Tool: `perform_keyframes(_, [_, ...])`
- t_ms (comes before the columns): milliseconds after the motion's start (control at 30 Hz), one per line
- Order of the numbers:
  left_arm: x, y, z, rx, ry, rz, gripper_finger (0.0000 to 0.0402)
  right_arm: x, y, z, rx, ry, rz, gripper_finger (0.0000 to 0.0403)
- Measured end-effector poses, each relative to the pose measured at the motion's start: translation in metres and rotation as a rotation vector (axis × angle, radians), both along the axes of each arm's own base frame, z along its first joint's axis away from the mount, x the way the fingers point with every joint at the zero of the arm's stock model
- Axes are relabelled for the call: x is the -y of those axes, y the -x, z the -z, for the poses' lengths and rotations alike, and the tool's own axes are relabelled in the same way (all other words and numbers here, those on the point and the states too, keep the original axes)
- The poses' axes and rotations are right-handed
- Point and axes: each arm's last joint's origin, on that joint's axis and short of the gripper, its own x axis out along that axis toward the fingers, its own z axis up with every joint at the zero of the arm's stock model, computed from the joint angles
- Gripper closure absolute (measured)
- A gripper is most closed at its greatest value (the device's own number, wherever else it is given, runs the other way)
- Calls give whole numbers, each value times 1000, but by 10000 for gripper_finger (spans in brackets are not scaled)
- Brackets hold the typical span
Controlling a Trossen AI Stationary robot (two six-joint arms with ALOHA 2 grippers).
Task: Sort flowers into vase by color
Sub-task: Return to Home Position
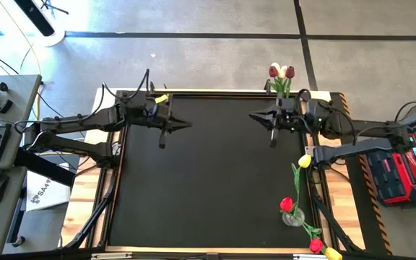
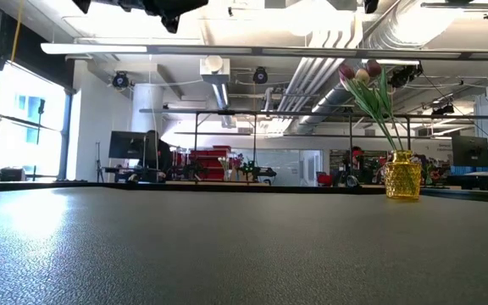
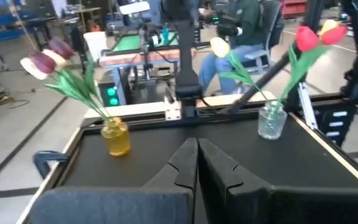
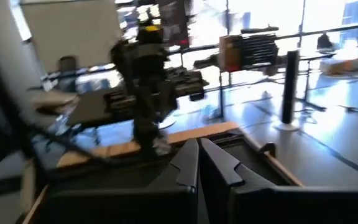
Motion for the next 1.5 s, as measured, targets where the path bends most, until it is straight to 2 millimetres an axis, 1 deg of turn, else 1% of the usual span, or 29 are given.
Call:
perform_keyframes(133, [1,-1,20,1,43,-7,401,5,1,3,-42,26,-71,403])
perform_keyframes(333, [2,4,45,21,104,-30,401,13,4,8,-97,30,-105,403])
perform_keyframes(467, [6,15,51,29,61,-89,401,13,18,12,-167,22,-80,403])
perform_keyframes(633, [16,30,47,82,16,-122,401,9,41,4,-126,-4,-56,403])
perform_keyframes(700, [19,35,48,90,7,-123,401,7,49,5,-112,-22,-60,403])
perform_keyframes(733, [20,37,49,92,6,-120,401,5,51,10,-108,-34,-67,403])
perform_keyframes(800, [22,42,51,96,5,-117,401,2,55,27,-87,-65,-84,403])
perform_keyframes(933, [24,48,61,86,6,-112,401,-2,60,66,38,-112,-61,403])
perform_keyframes(1000, [26,52,67,76,9,-110,401,-2,65,77,105,-103,-41,403])
perform_keyframes(1067, [27,56,72,78,32,-111,401,-2,71,88,108,-98,-21,403])
perform_keyframes(1200, [29,66,75,107,64,-114,401,-3,80,99,70,-104,-9,403])
perform_keyframes(1333, [30,79,76,148,52,-123,401,-4,91,100,62,-115,1,403])
perform_keyframes(1433, [30,90,77,185,66,-142,401,-4,94,99,77,-111,0,403])
perform_keyframes(1500, [29,95,81,194,82,-155,401,-4,93,103,93,-111,0,403])
